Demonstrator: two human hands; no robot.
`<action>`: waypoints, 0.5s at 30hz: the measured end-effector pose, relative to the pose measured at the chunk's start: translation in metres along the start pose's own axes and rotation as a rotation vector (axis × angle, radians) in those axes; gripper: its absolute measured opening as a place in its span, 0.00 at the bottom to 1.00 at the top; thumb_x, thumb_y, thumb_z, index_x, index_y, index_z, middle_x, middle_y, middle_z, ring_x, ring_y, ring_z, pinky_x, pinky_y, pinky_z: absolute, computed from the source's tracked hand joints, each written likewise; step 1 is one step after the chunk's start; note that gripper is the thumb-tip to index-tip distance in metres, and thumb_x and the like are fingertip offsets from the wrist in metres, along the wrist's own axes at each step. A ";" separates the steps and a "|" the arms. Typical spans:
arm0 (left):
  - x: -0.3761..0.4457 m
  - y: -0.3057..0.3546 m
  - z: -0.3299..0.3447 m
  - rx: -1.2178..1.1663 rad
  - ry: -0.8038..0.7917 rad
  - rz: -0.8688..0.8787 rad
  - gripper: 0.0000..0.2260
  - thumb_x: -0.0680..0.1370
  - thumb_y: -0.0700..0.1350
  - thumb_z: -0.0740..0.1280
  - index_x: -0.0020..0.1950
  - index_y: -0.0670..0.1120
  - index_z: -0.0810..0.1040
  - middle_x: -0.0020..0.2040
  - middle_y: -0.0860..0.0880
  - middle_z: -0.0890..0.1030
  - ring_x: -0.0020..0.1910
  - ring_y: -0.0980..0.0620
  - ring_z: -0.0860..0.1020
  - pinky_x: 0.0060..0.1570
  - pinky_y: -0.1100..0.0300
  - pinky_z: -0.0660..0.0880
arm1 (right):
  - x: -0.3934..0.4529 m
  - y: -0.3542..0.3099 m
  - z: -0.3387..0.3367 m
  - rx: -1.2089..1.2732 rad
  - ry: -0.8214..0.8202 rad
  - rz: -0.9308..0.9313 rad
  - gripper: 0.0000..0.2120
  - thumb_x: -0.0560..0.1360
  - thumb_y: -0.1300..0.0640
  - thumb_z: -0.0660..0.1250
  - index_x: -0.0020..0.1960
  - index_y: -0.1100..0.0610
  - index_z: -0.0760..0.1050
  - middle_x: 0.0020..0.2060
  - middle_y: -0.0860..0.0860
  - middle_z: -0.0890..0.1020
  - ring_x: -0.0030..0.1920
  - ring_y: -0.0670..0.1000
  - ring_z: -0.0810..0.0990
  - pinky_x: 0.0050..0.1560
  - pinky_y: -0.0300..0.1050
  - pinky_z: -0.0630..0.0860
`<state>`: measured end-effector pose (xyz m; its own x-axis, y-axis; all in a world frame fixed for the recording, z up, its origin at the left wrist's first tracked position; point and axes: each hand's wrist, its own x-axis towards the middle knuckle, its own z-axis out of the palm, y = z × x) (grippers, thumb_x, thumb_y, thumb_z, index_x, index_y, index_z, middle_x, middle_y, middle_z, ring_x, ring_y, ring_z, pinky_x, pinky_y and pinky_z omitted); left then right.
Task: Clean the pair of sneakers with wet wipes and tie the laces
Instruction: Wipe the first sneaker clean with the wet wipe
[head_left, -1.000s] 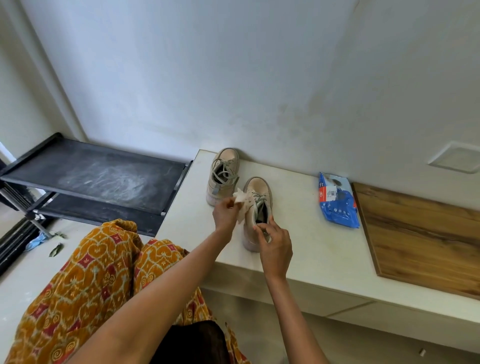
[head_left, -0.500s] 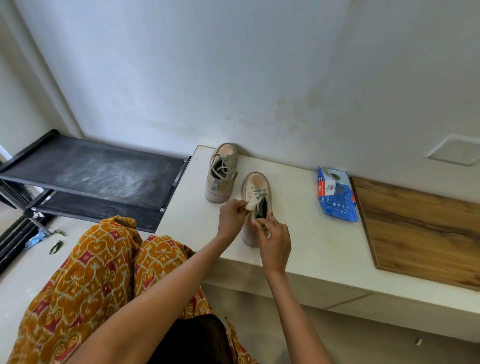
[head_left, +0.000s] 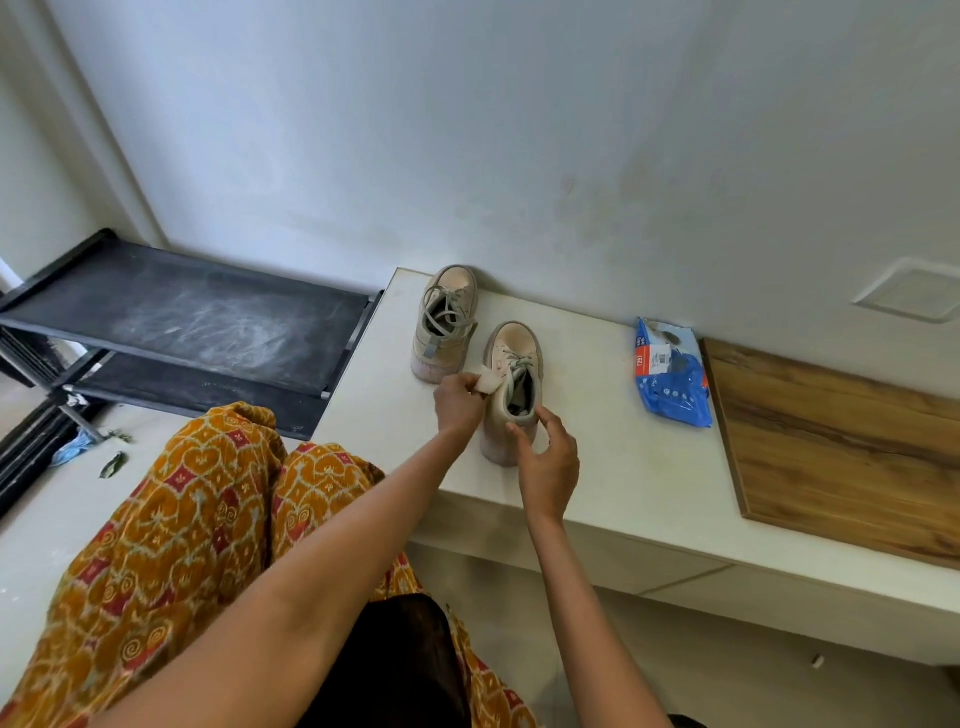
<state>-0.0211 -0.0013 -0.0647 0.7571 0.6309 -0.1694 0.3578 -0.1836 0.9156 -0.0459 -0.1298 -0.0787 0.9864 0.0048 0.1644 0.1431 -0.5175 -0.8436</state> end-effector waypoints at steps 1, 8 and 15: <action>-0.004 -0.002 0.004 -0.002 0.011 0.005 0.13 0.74 0.33 0.64 0.56 0.38 0.81 0.55 0.41 0.82 0.56 0.45 0.79 0.56 0.59 0.72 | 0.002 0.000 0.001 -0.017 0.015 0.003 0.21 0.71 0.51 0.72 0.63 0.53 0.76 0.56 0.50 0.80 0.57 0.48 0.76 0.52 0.36 0.71; -0.040 -0.024 0.005 0.052 0.027 0.074 0.10 0.74 0.36 0.68 0.54 0.39 0.82 0.50 0.42 0.83 0.50 0.47 0.80 0.49 0.65 0.72 | 0.007 0.003 0.003 -0.106 0.067 -0.097 0.20 0.70 0.49 0.73 0.59 0.54 0.78 0.51 0.50 0.82 0.54 0.49 0.77 0.51 0.44 0.76; -0.022 -0.018 -0.014 -0.036 0.024 -0.030 0.10 0.75 0.39 0.67 0.56 0.41 0.80 0.52 0.44 0.82 0.50 0.50 0.78 0.50 0.61 0.73 | 0.012 0.006 -0.002 -0.136 0.036 -0.143 0.19 0.69 0.47 0.73 0.58 0.53 0.79 0.50 0.49 0.83 0.52 0.49 0.77 0.50 0.48 0.77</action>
<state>-0.0519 -0.0012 -0.0722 0.7333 0.6533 -0.1883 0.3594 -0.1374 0.9230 -0.0337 -0.1343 -0.0806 0.9530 0.0570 0.2975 0.2665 -0.6247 -0.7340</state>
